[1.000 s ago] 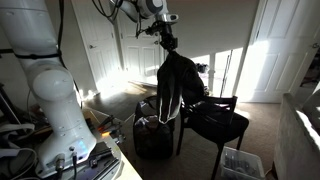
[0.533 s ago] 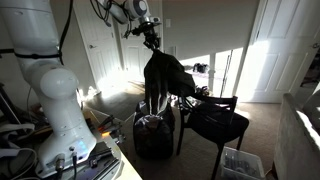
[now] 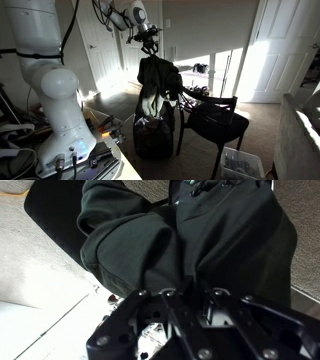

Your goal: Remove the hoodie from the black chair and put it inside the black hamper

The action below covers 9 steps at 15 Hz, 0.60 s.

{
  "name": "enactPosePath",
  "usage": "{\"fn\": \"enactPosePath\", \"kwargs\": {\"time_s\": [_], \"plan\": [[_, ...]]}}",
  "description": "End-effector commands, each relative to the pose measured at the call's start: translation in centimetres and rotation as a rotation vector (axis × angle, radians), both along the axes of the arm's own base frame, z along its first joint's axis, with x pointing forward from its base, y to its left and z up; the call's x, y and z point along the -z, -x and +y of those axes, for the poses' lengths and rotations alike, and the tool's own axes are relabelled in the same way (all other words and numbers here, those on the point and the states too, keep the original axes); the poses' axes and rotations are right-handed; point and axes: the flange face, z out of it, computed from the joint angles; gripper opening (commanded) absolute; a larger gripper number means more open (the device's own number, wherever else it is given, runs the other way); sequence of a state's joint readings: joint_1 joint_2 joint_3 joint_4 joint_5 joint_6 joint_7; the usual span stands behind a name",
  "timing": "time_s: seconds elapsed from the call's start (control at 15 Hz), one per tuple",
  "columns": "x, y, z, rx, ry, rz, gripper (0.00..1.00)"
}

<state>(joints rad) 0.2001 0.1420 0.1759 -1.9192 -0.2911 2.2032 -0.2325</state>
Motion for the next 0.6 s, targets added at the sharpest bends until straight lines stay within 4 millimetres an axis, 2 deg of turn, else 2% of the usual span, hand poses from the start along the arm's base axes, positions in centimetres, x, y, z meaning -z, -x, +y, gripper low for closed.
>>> {"fn": "enactPosePath", "kwargs": {"time_s": [0.0,0.13,0.4,0.47,0.53], "plan": [[0.60,-0.02,-0.10,-0.008,0.006,0.014,0.09],[1.25,-0.12,-0.34,-0.012,0.011,0.025,0.09],[1.27,-0.14,-0.36,-0.013,0.011,0.025,0.09],[1.26,-0.15,-0.36,-0.013,0.011,0.024,0.03],[0.90,-0.35,0.31,-0.054,0.020,0.013,0.03]]}}
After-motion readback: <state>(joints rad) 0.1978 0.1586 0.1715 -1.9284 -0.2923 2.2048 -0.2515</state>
